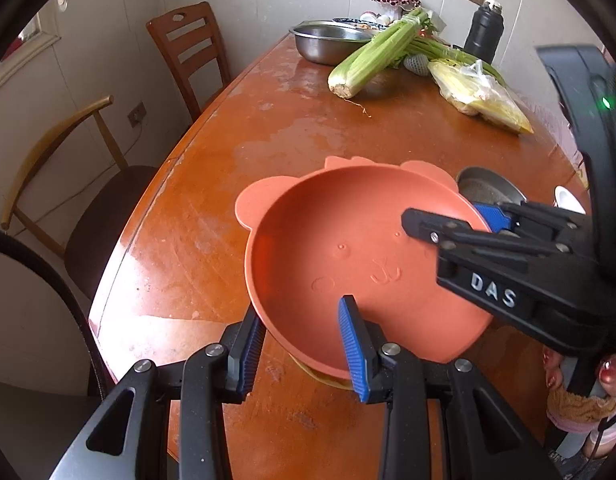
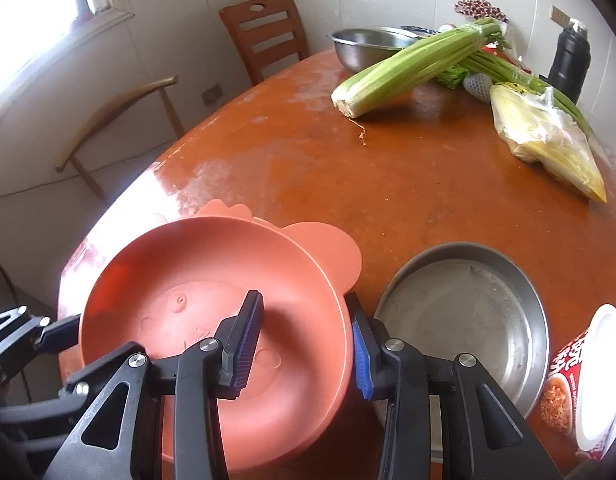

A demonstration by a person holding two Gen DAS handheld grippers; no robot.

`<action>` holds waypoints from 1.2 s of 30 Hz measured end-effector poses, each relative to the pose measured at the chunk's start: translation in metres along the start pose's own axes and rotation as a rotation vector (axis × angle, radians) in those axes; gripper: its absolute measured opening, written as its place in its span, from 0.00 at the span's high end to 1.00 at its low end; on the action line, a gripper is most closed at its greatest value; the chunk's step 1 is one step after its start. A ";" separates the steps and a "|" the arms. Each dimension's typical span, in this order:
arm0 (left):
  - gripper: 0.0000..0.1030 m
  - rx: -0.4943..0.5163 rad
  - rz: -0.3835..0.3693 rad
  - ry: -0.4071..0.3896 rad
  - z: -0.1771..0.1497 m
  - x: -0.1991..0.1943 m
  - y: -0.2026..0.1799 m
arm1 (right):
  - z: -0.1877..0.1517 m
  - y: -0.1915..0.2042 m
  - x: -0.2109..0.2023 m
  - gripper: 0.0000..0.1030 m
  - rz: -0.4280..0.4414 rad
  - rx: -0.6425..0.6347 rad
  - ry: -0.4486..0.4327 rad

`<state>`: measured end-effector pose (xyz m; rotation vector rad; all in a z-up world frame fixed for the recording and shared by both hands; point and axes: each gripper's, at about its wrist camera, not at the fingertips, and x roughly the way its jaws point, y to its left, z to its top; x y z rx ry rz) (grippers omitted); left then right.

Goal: Organize plates and bowls
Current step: 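Carry the orange plate with the right gripper over the yellow plate, then lower the orange plate onto the yellow plate and open the right gripper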

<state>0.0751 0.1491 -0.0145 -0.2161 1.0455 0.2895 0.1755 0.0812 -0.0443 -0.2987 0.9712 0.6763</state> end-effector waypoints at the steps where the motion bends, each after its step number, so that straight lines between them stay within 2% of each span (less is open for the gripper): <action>1: 0.65 -0.001 -0.003 0.006 -0.001 0.001 0.000 | 0.001 0.001 0.001 0.59 -0.007 -0.006 -0.006; 7: 0.65 0.021 0.008 0.022 -0.004 0.002 0.000 | 0.005 0.013 0.004 0.59 -0.068 -0.064 -0.027; 16: 0.63 0.044 -0.002 0.013 -0.009 -0.007 0.002 | 0.007 0.019 0.011 0.58 -0.081 -0.087 -0.021; 24: 0.63 0.051 -0.012 0.019 -0.011 -0.005 0.001 | 0.005 0.008 0.002 0.58 -0.030 -0.019 -0.023; 30: 0.62 0.045 -0.040 0.014 -0.011 -0.007 0.002 | 0.004 0.010 0.002 0.57 -0.010 -0.017 -0.011; 36: 0.61 0.046 -0.044 0.005 -0.011 -0.013 0.005 | 0.003 0.007 0.007 0.57 -0.034 -0.011 0.001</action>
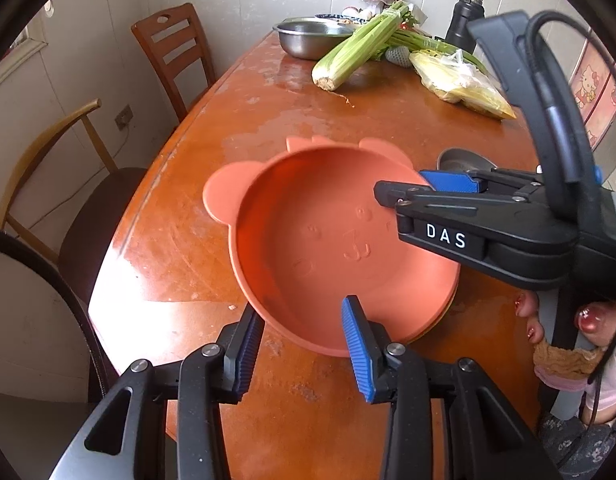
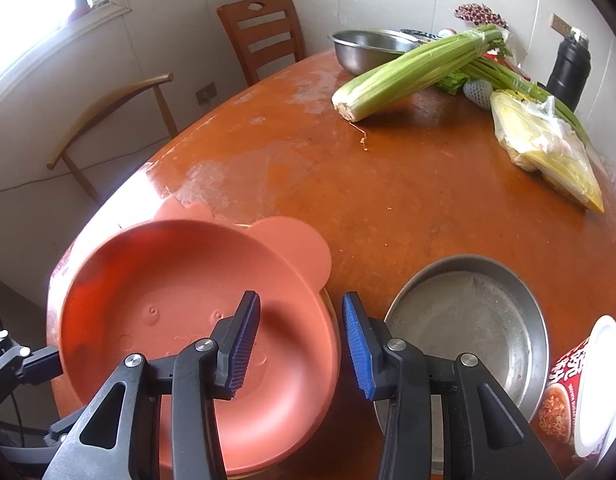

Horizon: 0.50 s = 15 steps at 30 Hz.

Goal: Organize plates and bowls
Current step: 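Lower the orange plate onto the yellow plate and open the right gripper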

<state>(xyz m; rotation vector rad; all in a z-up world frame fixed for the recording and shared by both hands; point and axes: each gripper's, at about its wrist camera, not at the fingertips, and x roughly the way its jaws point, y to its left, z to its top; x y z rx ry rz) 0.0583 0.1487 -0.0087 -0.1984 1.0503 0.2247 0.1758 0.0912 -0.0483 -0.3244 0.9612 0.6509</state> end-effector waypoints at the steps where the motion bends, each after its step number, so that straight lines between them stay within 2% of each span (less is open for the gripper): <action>1: 0.61 0.003 0.001 -0.005 0.000 -0.002 0.001 | 0.000 -0.002 0.000 0.57 0.001 0.009 0.000; 5: 0.60 0.000 -0.002 -0.042 0.001 -0.014 0.003 | 0.000 -0.006 0.002 0.57 -0.012 0.023 0.002; 15: 0.60 0.010 0.011 -0.058 -0.001 -0.020 0.001 | -0.003 0.003 0.000 0.57 0.004 -0.007 0.007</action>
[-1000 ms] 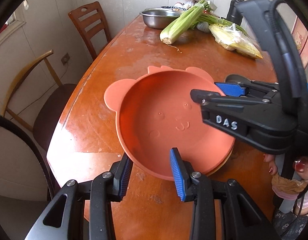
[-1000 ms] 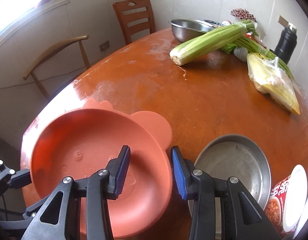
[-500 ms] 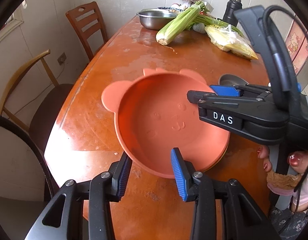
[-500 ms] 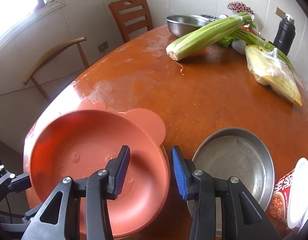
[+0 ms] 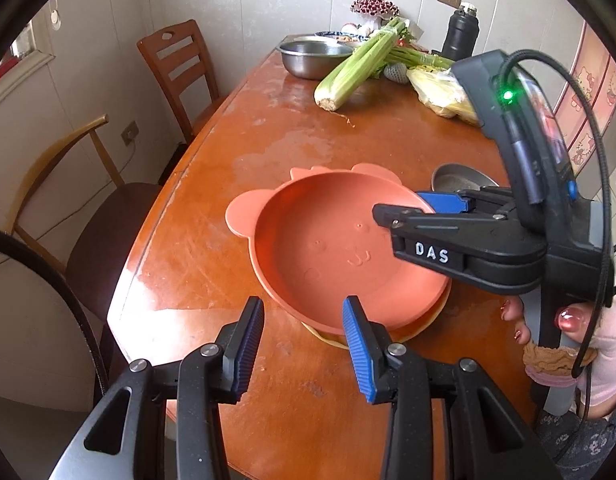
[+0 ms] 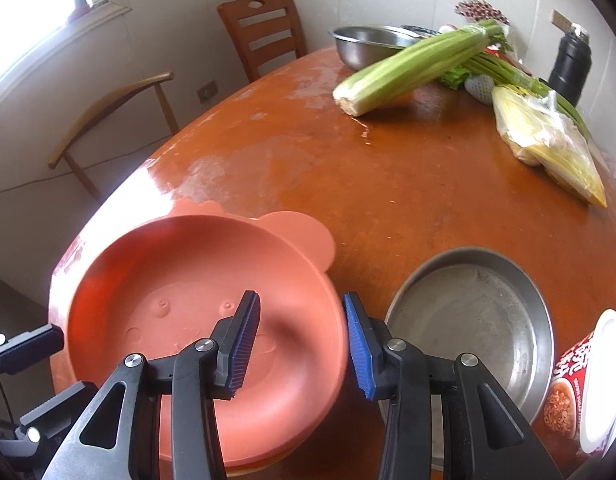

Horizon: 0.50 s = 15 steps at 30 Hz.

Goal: Organize plates and bowls
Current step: 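Lower the orange plate onto the yellow plate and open the right gripper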

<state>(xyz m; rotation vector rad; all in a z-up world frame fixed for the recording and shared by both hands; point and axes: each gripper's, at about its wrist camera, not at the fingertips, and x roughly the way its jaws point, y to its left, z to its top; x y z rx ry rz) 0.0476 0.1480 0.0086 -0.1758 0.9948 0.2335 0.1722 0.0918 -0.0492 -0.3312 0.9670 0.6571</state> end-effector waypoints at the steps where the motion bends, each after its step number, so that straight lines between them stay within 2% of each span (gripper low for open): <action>1: 0.60 0.003 -0.002 -0.005 -0.001 -0.002 0.001 | 0.000 0.001 -0.001 0.57 -0.004 -0.004 -0.003; 4: 0.60 -0.005 0.014 -0.012 -0.002 -0.005 0.005 | 0.003 0.002 0.000 0.57 0.005 -0.002 -0.012; 10: 0.60 -0.053 0.043 -0.015 -0.002 -0.008 0.022 | 0.008 0.004 0.003 0.57 -0.039 -0.016 -0.019; 15: 0.60 -0.070 0.034 -0.015 0.004 -0.002 0.029 | 0.006 0.004 0.005 0.57 -0.055 -0.023 -0.012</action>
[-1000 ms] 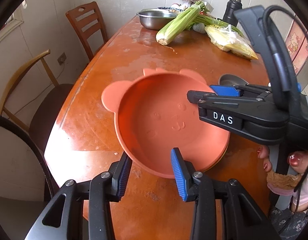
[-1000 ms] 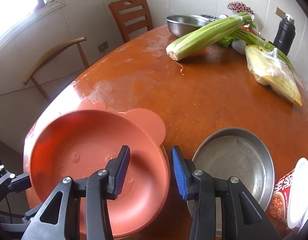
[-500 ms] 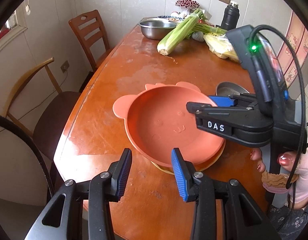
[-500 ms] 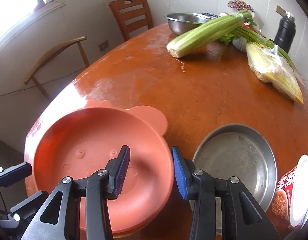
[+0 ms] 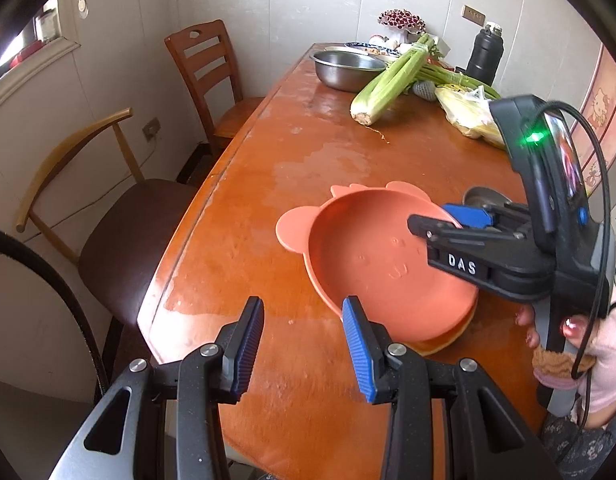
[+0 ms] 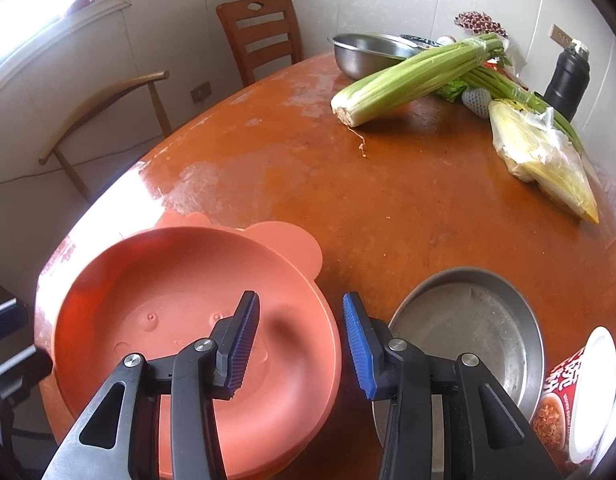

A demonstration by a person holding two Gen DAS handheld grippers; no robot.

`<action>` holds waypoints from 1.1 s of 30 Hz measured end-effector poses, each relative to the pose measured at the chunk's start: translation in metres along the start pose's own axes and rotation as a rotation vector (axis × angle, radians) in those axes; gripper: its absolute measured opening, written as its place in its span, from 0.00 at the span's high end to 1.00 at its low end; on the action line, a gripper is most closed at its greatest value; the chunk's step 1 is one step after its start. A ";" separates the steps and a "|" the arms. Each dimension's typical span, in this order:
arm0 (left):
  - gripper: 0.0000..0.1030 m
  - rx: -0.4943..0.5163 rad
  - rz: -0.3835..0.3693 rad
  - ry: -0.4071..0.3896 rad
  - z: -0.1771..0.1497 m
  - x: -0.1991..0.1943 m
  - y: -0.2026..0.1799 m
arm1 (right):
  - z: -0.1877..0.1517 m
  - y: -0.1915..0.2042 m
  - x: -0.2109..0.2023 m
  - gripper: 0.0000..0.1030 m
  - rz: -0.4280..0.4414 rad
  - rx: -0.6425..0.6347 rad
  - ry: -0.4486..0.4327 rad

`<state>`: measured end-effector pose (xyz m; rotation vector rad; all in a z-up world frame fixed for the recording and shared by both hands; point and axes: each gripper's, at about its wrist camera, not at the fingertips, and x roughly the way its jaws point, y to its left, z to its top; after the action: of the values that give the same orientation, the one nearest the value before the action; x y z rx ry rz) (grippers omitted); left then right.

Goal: Organize plates and bowls
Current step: 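Withdraw the open right gripper from the stacked plates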

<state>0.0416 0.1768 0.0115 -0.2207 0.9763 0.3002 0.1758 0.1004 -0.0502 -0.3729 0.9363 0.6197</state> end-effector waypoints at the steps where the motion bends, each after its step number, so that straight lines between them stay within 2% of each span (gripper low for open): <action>1: 0.60 -0.004 -0.004 0.006 0.002 0.004 0.001 | -0.001 -0.001 0.001 0.57 -0.007 0.000 0.003; 11: 0.59 0.035 -0.043 0.055 -0.005 0.020 -0.019 | -0.005 -0.006 -0.001 0.57 -0.001 0.006 0.006; 19: 0.59 0.095 -0.040 0.067 -0.012 0.019 -0.038 | -0.006 -0.013 -0.011 0.57 0.011 0.037 -0.014; 26: 0.59 0.066 -0.031 0.041 -0.011 0.009 -0.027 | -0.007 -0.016 -0.024 0.56 0.031 0.064 -0.032; 33: 0.58 0.064 0.027 -0.011 -0.007 -0.009 -0.022 | -0.011 -0.021 -0.057 0.51 0.057 0.099 -0.094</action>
<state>0.0393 0.1525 0.0160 -0.1476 0.9775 0.2940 0.1570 0.0595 -0.0085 -0.2282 0.8865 0.6348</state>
